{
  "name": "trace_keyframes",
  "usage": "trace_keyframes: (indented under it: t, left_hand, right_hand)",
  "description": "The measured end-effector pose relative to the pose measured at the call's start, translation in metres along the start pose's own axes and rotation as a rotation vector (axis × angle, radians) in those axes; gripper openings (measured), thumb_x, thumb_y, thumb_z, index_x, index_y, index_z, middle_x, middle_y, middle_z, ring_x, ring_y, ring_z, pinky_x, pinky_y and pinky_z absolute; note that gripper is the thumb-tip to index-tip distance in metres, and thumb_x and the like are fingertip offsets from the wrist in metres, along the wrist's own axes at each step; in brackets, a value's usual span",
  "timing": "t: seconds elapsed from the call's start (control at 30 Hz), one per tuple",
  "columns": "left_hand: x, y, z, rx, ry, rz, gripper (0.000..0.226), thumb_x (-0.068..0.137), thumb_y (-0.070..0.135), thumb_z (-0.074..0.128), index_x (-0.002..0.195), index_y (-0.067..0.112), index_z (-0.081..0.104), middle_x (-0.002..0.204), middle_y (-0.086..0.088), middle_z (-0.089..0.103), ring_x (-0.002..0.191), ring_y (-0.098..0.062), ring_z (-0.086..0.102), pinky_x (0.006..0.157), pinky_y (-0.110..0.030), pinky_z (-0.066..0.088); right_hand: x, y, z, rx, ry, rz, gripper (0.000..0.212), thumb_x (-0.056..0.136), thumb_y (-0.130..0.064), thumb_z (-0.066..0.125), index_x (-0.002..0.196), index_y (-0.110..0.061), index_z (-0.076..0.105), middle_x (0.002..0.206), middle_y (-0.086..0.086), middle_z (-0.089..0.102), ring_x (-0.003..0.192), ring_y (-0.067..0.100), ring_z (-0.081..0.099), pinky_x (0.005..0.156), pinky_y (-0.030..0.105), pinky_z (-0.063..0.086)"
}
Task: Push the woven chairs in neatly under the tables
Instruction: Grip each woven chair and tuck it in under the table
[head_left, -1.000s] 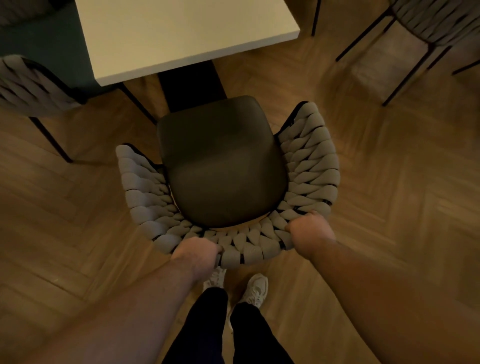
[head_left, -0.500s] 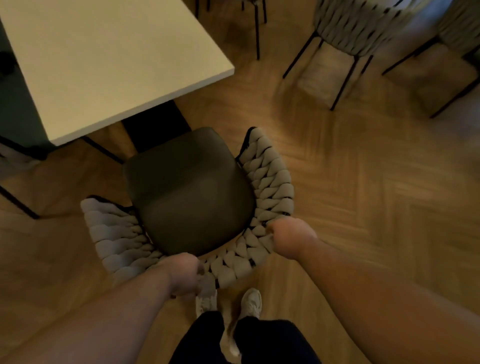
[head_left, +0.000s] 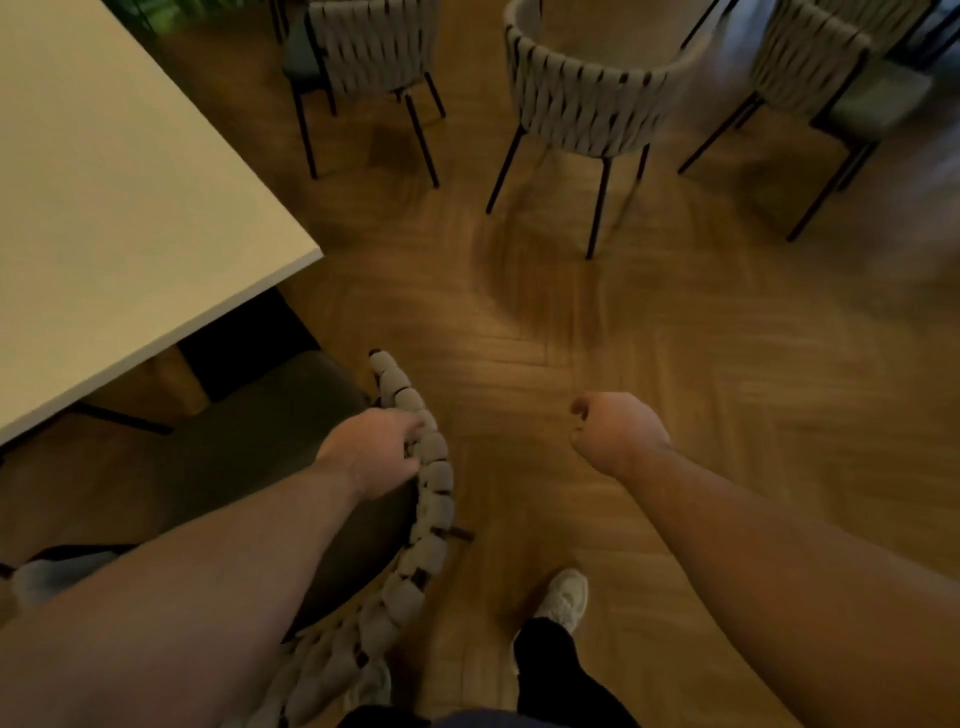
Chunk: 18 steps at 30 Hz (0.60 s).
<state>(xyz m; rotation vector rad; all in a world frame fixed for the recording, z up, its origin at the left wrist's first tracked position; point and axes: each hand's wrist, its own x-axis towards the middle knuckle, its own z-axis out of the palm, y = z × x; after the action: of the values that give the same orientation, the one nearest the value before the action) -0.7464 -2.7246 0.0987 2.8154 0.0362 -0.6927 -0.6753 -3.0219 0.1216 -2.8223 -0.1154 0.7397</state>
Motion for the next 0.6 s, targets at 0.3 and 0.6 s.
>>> trace_keyframes:
  t: [0.3,0.6]
  left_hand:
    - [0.121,0.110,-0.060,0.009,0.072,0.087,0.069,0.099,0.045,0.065,0.161,0.029,0.040,0.164,0.005,0.043,0.152,-0.020,0.036,0.121,-0.042,0.039]
    - [0.240,0.107,-0.113,-0.051,0.062,-0.015,0.086,0.093,0.041,0.072,0.166,0.021,0.031,0.171,0.000,0.033,0.158,-0.021,0.026,0.128,-0.037,0.026]
  right_hand:
    - [0.083,0.082,-0.113,0.012,0.068,0.006,0.044,0.099,-0.022,0.063,0.143,-0.030,0.065,0.130,-0.001,0.071,0.111,0.020,0.069,0.084,0.034,0.060]
    - [0.188,0.072,-0.157,0.004,0.042,-0.020,0.055,0.101,-0.019,0.063,0.154,-0.031,0.053,0.144,0.003,0.064,0.123,0.023,0.065,0.090,0.035,0.061]
